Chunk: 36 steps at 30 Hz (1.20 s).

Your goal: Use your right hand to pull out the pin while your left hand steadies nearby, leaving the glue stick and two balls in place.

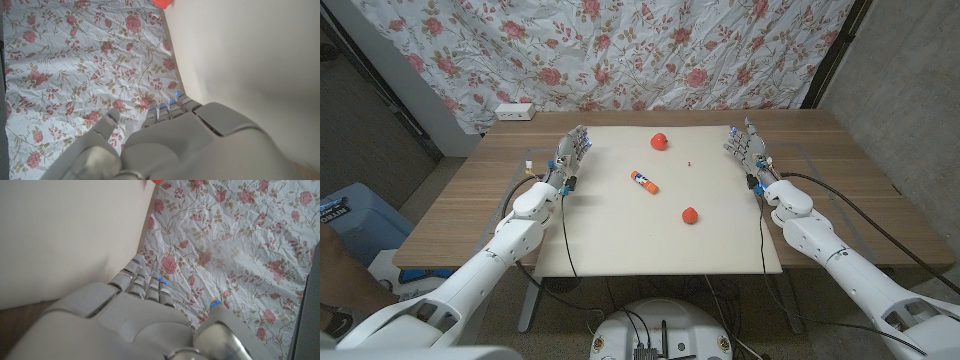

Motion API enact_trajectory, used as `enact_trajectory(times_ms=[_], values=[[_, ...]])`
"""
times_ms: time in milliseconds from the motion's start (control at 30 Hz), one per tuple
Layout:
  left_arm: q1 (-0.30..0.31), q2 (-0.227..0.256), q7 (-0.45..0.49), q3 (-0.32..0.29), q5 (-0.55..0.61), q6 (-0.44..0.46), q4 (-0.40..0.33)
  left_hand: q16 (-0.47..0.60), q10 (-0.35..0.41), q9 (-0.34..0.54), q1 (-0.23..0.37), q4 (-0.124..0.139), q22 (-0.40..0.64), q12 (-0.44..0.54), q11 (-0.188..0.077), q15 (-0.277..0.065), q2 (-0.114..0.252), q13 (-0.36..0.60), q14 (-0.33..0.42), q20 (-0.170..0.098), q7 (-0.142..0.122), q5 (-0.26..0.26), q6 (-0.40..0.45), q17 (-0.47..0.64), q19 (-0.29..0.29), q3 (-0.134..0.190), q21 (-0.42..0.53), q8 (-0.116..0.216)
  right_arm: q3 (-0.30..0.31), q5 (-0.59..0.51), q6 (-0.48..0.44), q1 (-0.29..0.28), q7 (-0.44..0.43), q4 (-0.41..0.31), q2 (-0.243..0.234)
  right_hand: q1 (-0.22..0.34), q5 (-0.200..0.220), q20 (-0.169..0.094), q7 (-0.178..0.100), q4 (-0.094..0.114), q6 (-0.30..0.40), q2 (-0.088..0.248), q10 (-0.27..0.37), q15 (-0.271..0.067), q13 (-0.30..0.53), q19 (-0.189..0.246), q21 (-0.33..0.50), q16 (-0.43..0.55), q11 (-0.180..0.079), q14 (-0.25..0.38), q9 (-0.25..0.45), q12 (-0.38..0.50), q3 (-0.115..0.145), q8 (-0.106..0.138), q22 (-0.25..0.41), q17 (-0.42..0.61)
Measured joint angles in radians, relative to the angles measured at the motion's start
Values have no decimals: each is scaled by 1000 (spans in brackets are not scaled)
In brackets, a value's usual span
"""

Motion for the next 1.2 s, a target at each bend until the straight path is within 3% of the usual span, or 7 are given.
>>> enact_trajectory(times_ms=[567, 1200], values=[[30, 19, 29, -7, 23, -14, -31, 0, 27, 0, 5, -11, 0, 0, -16, -13, 5, 0, 20, -2, -6, 0, 16, -3, 19, 21, 0, 0, -30, -71, 39, 7, -45, -7, 21, 16, 0, -4, -10, -14, 18, 16, 9, -10, -2, -4, 0, 4, -9, 10, 0, 0, 14, 0, 0, -15], [61, 35, 70, -13, 36, -3, -92, 0, 83, 0, 23, -32, 0, 0, -43, -28, 17, 0, 72, -13, -18, 0, 65, -3, 66, 51, 0, 0, -40, -171, 34, -17, -106, -91, -31, 68, 0, -21, -30, -69, 48, 24, 21, -16, -7, -29, 0, 4, -22, 16, 0, 0, 41, 12, -3, -43]])
